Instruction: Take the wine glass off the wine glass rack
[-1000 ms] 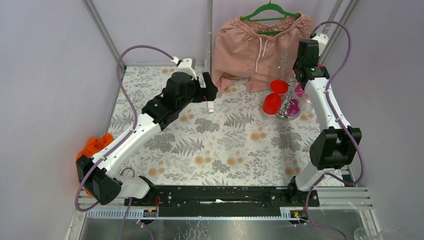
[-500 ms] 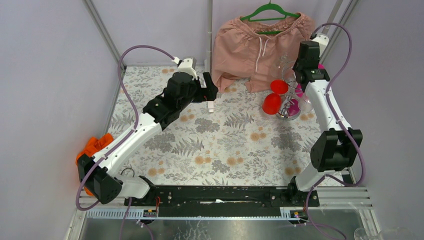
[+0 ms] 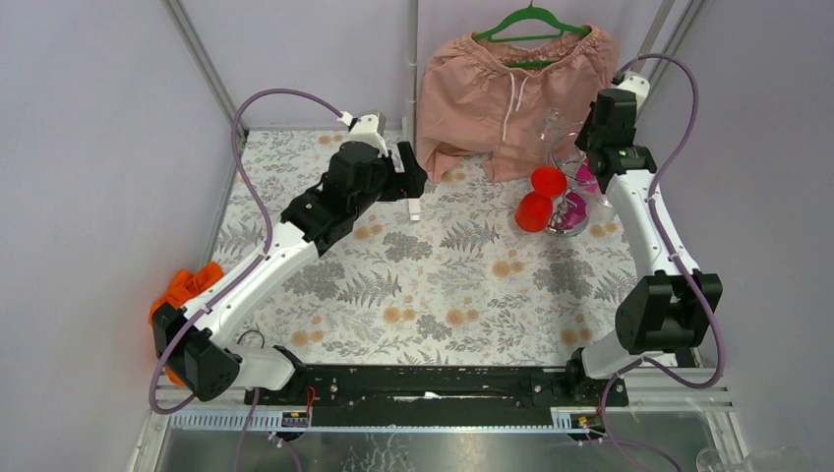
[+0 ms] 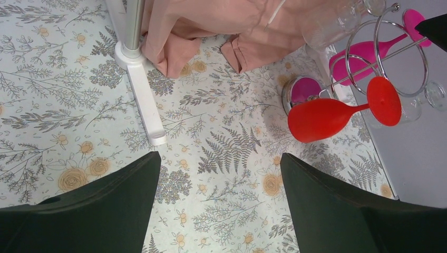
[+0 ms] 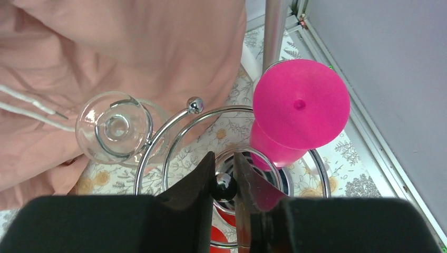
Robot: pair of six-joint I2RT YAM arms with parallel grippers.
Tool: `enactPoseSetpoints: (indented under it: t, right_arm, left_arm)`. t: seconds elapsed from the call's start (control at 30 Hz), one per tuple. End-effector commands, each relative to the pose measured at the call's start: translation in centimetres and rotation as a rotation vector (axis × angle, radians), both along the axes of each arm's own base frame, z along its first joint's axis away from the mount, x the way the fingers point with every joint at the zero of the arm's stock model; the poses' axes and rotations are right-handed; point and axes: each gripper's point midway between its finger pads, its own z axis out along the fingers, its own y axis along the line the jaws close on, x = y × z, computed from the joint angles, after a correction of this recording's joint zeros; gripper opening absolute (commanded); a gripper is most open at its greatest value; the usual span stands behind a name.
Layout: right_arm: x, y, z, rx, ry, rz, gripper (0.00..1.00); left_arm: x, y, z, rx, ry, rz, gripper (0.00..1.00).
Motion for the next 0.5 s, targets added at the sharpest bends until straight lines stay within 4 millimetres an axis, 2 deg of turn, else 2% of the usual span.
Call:
enactPoseSetpoints:
  t: [0.0,0.23,0.47]
  right_arm:
    - [-0.6,2.0,4.1,0.075,-0.119,0.077,0.0]
    - [-0.8,3.9,4.7,0.101,-0.133,0.144,0.0]
    - [-1.4,6.6,4.7,0.098,-0.128,0.205,0.0]
  left_arm:
    - [0.5,-0.3,1.2,-0.018,-0.056,0.008,0.91]
    - [0.7,-0.3,1.2,-0.02,-0.057,0.009,0.92]
    - [0.7,-0.4,1.1,-0.019,-0.056,0.009,0.92]
